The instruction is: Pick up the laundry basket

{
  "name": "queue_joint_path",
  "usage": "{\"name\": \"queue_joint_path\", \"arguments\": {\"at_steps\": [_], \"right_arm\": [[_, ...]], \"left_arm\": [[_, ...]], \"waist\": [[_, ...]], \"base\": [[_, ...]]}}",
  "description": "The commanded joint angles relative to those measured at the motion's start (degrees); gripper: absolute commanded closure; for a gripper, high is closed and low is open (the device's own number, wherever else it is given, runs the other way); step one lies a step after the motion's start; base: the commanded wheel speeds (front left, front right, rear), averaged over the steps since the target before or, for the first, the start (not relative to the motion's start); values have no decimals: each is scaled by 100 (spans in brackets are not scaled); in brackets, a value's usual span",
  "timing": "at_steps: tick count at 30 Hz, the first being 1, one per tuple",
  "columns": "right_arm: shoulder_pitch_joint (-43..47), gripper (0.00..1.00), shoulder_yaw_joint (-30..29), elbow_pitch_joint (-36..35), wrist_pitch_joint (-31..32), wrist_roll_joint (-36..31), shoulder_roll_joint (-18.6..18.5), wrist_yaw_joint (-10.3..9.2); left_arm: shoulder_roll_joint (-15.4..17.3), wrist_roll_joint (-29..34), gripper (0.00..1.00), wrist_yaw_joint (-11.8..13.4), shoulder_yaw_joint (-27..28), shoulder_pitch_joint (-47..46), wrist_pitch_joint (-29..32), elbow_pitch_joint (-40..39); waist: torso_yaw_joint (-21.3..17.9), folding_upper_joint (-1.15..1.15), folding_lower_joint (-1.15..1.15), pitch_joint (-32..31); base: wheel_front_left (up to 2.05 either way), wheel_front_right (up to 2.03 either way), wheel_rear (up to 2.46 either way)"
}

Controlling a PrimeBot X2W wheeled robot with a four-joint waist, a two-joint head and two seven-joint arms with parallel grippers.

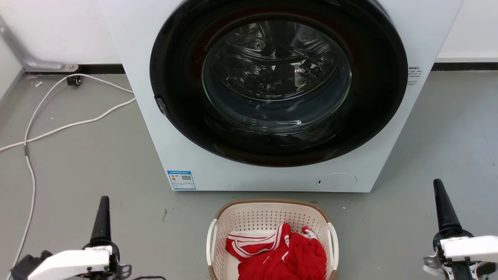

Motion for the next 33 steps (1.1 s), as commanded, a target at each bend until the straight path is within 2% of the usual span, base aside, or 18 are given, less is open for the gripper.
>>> {"name": "queue_joint_path", "arguments": {"at_steps": [1, 7, 10, 18, 26, 33], "right_arm": [[-40, 0, -39, -267, -77, -489, -24, 2], [28, 0, 160, -745, -204, -1656, -24, 2], [90, 0, 241, -855, -264, -2137, -26, 2], [203, 0, 497, -1138, -418, -3234, -27, 2], [297, 0, 556, -1192, -545, -3753, -28, 2], [375, 0, 582, -1091, -657, -4081, -28, 2]], "left_arm": [[24, 323, 0, 70, 62, -36, -76, -271], [26, 1059, 0, 382, -33, 28, -205, -765], [25, 1459, 0, 451, -178, 99, -265, -995], [28, 2209, 0, 403, -603, 317, -420, -1225], [29, 3031, 0, 228, -888, 376, -543, -1351], [30, 4076, 0, 291, -1224, 386, -660, -1526]], "waist": [[1, 0, 0, -2], [6, 0, 0, -7], [2, 0, 0, -12], [-8, 0, 0, -25], [-9, 0, 0, -30], [-9, 0, 0, -36]], "base": [[0, 0, 0], [0, 0, 0], [0, 0, 0], [0, 0, 0], [0, 0, 0], [0, 0, 0]]}}
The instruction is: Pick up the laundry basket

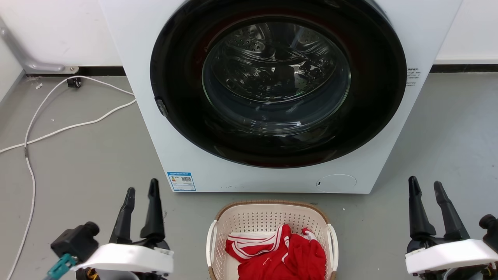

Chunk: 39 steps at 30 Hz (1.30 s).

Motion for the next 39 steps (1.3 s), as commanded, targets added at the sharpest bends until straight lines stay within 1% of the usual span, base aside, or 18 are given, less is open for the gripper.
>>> {"name": "queue_joint_path", "arguments": {"at_steps": [1, 7, 10, 13, 16, 19, 26, 27, 31, 34, 39], "right_arm": [[-26, 0, 24, -84, -53, -199, -25, 0], [65, 0, 136, -64, -145, -515, -26, 0], [79, 0, 93, -24, -192, -601, -27, 0], [109, 0, 38, 38, -237, -772, -26, 0], [125, 0, 29, 87, -275, -966, -26, 0], [156, 0, 36, 120, -325, -1147, -27, 0], [211, 0, 41, 262, -415, -1544, -28, 0], [225, 0, 55, 284, -447, -1688, -28, 0], [246, 0, 65, 257, -500, -1876, -28, -1], [263, 0, 79, 229, -532, -2009, -29, -1], [266, 0, 96, 179, -590, -2253, -29, -1]], "left_arm": [[20, 396, 0, 39, -91, -25, -56, -186], [27, 1000, 0, 225, -382, 44, -149, -290], [133, 1314, 0, 324, -530, 52, -197, -302], [249, 1584, 0, 478, -776, 78, -242, -246], [344, 1744, 0, 653, -963, 100, -281, -184], [405, 1846, 0, 771, -1114, 134, -320, -83], [509, 2113, 0, 848, -1327, 158, -414, 63], [544, 2303, 0, 935, -1409, 157, -452, 74], [581, 2502, 0, 1035, -1501, 171, -501, 32], [608, 2611, 0, 1059, -1566, 188, -542, 15], [627, 2777, 0, 1013, -1631, 204, -595, 11]], "waist": [[-2, 0, 0, 0], [-1, 0, 0, -15], [-5, 0, 0, -22], [-9, 0, 0, -29], [-12, 0, 0, -34], [-16, 0, 0, -44], [-16, 0, 0, -74], [-16, 0, 0, -84], [-15, 0, 0, -97], [-14, 0, 0, -102], [-16, 0, 0, -76]], "base": [[0, 0, 0], [0, 0, 0], [0, 0, 0], [0, 0, 0], [0, 0, 0], [0, 0, 0], [0, 0, 0], [0, 0, 0], [0, 0, 0], [0, 0, 0], [0, 0, 0]]}}
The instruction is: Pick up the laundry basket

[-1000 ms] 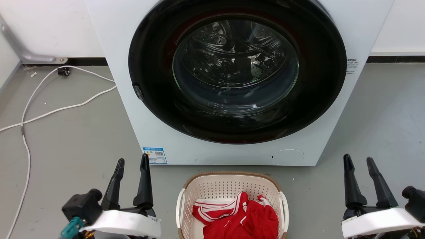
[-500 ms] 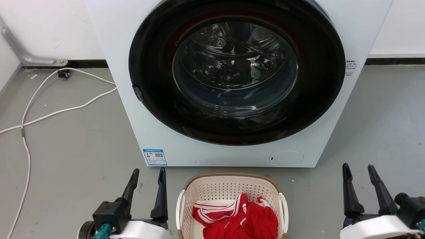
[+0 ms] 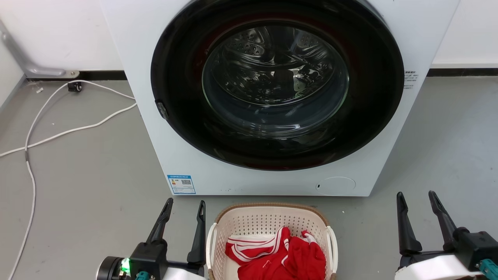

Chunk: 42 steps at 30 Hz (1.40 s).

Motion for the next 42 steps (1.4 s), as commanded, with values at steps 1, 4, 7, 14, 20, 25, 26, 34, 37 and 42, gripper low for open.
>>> {"name": "queue_joint_path", "arguments": {"at_steps": [1, 4, 7, 14, 20, 25, 26, 34, 37, 42], "right_arm": [[54, 0, 22, -67, -56, -166, -25, -2], [87, 0, 54, -83, -85, -284, -26, -2], [101, 0, 77, -93, -121, -381, -25, -2], [138, 0, 110, -95, -195, -547, -25, -2], [157, 0, 100, -78, -257, -707, -25, -2], [164, 0, 113, -43, -269, -733, -25, -2], [165, 0, 112, -43, -269, -738, -25, -2], [181, 0, 119, -38, -269, -765, -25, -2], [194, 0, 126, -22, -269, -774, -25, -2], [203, 0, 123, -9, -269, -768, -25, -2]], "left_arm": [[23, 132, 0, -11, -9, 44, -63, -47], [-30, 171, 0, -54, 39, 89, -96, -16], [-83, 232, 0, -180, 89, 119, -127, 21], [-264, 406, 0, -482, 314, 226, -198, 76], [-434, 509, 0, -753, 599, 283, -257, 289], [-506, 666, 0, -907, 722, 326, -276, 346], [-517, 682, 0, -934, 741, 336, -276, 351], [-566, 749, 0, -1022, 788, 356, -276, 382], [-570, 771, 0, -1041, 801, 371, -276, 403], [-576, 804, 0, -1063, 795, 395, -276, 427]], "waist": [[1, 0, 0, 11], [5, 0, 0, 21], [10, 0, 0, 26], [15, 0, 0, 25], [13, 0, 0, 24], [17, 0, 0, 15], [18, 0, 0, 16], [29, 0, 0, 32], [33, 0, 0, 27], [31, 0, 0, 24]], "base": [[0, 0, 0], [0, 0, 0], [0, 0, 0], [0, 0, 0], [0, 0, 0], [0, 0, 0], [0, 0, 0], [0, 0, 0], [0, 0, 0], [0, 0, 0]]}}
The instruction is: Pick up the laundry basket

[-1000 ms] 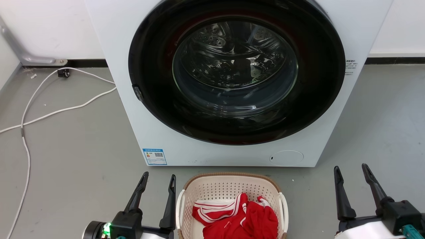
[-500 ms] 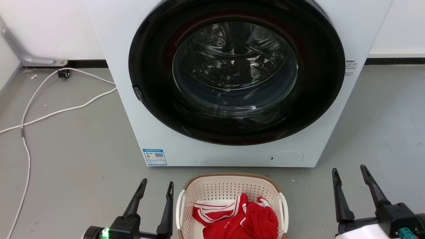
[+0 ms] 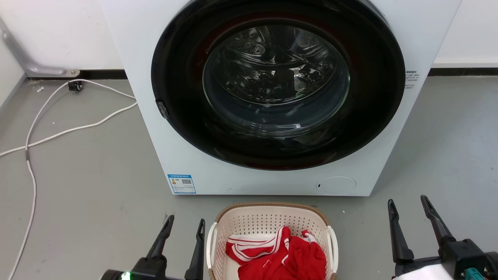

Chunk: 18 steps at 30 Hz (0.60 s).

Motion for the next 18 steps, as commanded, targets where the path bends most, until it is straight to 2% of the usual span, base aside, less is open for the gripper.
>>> {"name": "queue_joint_path", "arguments": {"at_steps": [1, 8, 18], "right_arm": [[76, 0, 14, 23, -12, 30, -19, -2], [-39, 0, 72, 215, -12, 5, -18, -2], [-1007, 0, 112, 720, -12, 4, -17, -2]], "left_arm": [[-7, 8, 0, -17, 0, 66, -15, 75], [-8, -77, 0, -4, -28, -19, -16, 367], [-8, -43, 0, -118, 89, -961, -16, 889]], "waist": [[-4, 0, 0, 8], [-53, 0, 0, 237], [-115, 0, 0, 1798]], "base": [[0, 0, 0], [0, 0, 0], [0, 0, 0]]}}
